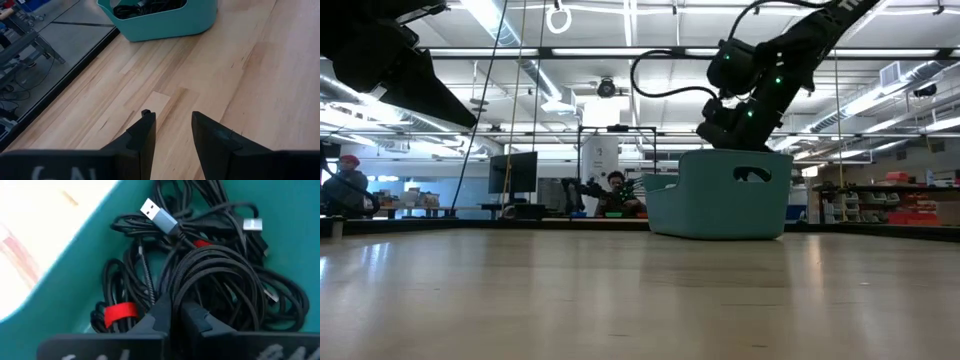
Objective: Pick and place USB-C Cables
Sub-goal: Put the black charger cable into the green bin, then adjust the green bin
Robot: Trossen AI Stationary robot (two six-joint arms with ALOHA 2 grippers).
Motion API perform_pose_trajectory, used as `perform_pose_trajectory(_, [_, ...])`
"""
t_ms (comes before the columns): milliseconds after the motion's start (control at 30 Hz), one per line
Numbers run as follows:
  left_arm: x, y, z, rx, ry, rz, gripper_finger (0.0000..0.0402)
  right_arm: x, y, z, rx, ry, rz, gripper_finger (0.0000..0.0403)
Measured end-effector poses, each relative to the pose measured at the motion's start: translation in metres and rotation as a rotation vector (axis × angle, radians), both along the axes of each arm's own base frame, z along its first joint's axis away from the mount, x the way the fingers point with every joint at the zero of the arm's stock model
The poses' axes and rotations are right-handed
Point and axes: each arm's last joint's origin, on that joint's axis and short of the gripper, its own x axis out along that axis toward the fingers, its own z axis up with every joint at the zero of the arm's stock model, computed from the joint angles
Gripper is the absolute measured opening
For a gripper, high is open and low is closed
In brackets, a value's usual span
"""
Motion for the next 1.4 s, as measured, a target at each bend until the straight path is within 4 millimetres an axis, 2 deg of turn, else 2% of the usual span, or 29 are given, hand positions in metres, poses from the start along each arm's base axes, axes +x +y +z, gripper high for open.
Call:
perform_pose_trajectory(133, [0.000,0.000,0.000,0.001,0.001,0.000,0.0133,0.001,-0.004,0.005,0.050,0.017,0.005,0.0065])
perform_pose_trajectory(200, [0.000,0.000,0.000,0.001,0.001,0.000,0.0133,0.002,-0.005,0.014,0.044,0.033,0.018,0.0094])
perform_pose_trajectory(367, [0.000,0.000,0.000,0.001,0.001,0.000,0.0133,0.000,-0.003,0.056,-0.027,0.027,0.014,0.0156])
perform_pose_trajectory(467, [0.000,0.000,0.000,0.000,0.001,0.000,0.0133,-0.006,-0.002,0.080,-0.074,0.024,-0.022,0.0172])
perform_pose_trajectory(567, [0.000,0.000,0.000,0.000,0.000,0.000,0.0133,-0.017,-0.010,0.092,-0.087,0.063,-0.083,0.0177])
perform_pose_trajectory(667, [0.000,0.000,0.000,-0.001,-0.001,0.000,0.0133,-0.029,-0.025,0.091,-0.052,0.094,-0.173,0.0180])
perform_pose_trajectory(767, [0.000,0.000,0.000,-0.003,-0.002,0.000,0.0133,-0.034,-0.041,0.080,-0.007,0.121,-0.232,0.0184])
perform_pose_trajectory(933, [0.000,0.000,0.000,-0.004,-0.003,0.000,0.0133,-0.032,-0.061,0.058,0.016,0.159,-0.281,0.0187])
perform_pose_trajectory(1033, [0.000,0.000,0.000,-0.004,-0.004,0.000,0.0133,-0.030,-0.070,0.044,0.038,0.196,-0.297,0.0180])
perform_pose_trajectory(1133, [0.000,0.000,0.000,-0.004,-0.004,0.000,0.0133,-0.029,-0.077,0.034,0.055,0.222,-0.308,0.0157])
perform_pose_trajectory(1267, [0.000,0.000,0.000,-0.004,-0.004,0.000,0.0133,-0.030,-0.082,0.028,0.095,0.226,-0.301,0.0092])
perform_pose_trajectory(1367, [0.000,0.000,0.000,-0.005,-0.004,0.000,0.0133,-0.034,-0.083,0.029,0.105,0.235,-0.308,0.0025])
perform_pose_trajectory(1400, [0.000,0.000,0.000,-0.004,-0.004,0.000,0.0133,-0.036,-0.082,0.031,0.106,0.244,-0.316,0.0015])
